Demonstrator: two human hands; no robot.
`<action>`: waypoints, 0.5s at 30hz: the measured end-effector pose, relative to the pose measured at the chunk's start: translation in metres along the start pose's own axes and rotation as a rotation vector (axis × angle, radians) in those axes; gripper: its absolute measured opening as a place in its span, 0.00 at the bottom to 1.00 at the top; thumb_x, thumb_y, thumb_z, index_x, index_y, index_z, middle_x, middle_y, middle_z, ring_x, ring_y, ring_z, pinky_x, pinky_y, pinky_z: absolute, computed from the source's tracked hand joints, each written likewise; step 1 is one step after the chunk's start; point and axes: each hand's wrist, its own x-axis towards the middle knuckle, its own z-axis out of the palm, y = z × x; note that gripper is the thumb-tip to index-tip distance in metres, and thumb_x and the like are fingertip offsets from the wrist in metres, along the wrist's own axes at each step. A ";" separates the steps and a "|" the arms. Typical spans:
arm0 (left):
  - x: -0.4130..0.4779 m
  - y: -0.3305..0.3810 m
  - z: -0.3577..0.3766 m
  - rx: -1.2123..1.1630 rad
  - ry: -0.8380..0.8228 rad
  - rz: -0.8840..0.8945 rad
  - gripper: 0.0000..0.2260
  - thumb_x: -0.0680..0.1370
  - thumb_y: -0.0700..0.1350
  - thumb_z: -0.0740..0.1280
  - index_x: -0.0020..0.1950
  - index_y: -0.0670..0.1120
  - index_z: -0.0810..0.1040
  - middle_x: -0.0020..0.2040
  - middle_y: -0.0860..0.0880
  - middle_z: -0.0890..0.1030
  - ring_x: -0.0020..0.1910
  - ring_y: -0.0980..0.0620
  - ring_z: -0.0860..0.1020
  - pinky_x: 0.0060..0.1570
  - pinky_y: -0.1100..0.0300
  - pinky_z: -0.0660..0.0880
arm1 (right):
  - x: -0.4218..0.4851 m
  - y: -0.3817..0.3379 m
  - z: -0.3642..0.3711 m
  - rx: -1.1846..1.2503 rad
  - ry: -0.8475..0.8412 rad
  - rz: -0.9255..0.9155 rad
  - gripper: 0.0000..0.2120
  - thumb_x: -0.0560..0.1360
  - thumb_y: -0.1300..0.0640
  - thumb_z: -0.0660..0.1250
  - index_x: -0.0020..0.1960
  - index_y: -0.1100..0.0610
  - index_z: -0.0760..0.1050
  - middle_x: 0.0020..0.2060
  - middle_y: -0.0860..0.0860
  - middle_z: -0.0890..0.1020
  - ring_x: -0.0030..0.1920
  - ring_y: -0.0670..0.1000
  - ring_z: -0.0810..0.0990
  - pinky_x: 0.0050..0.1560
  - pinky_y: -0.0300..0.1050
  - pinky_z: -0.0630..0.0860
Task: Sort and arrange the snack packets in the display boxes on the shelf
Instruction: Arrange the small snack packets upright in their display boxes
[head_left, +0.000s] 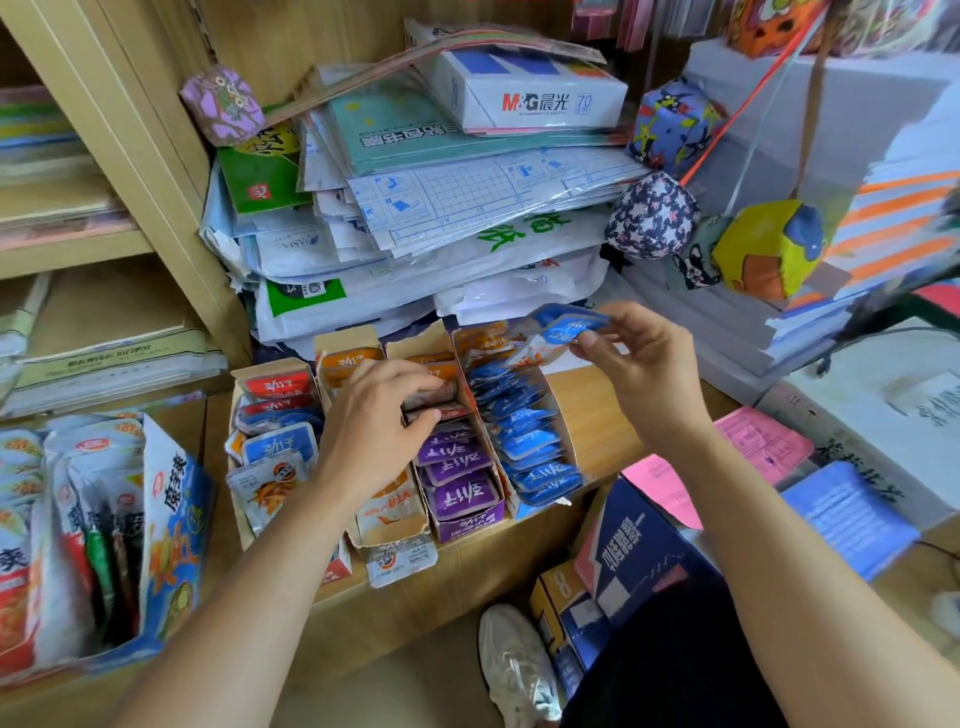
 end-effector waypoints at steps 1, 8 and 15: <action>0.001 0.000 0.000 -0.001 -0.008 -0.007 0.15 0.75 0.48 0.74 0.63 0.52 0.82 0.64 0.55 0.79 0.64 0.52 0.70 0.63 0.56 0.65 | 0.000 0.001 0.001 -0.066 -0.031 0.013 0.07 0.76 0.64 0.71 0.52 0.56 0.82 0.44 0.53 0.86 0.48 0.58 0.81 0.53 0.50 0.80; 0.001 0.021 0.007 -0.078 -0.093 0.082 0.23 0.80 0.51 0.67 0.75 0.54 0.71 0.70 0.57 0.74 0.67 0.53 0.66 0.67 0.52 0.64 | -0.004 0.004 0.000 -0.386 -0.141 0.092 0.06 0.76 0.63 0.71 0.51 0.54 0.81 0.42 0.50 0.84 0.43 0.47 0.80 0.44 0.36 0.73; 0.000 0.037 0.019 -0.062 -0.081 0.157 0.15 0.80 0.51 0.68 0.66 0.54 0.80 0.61 0.57 0.81 0.60 0.55 0.71 0.60 0.54 0.65 | -0.007 0.000 -0.002 -0.447 -0.171 0.080 0.10 0.75 0.67 0.71 0.50 0.54 0.81 0.43 0.44 0.83 0.46 0.45 0.81 0.49 0.41 0.78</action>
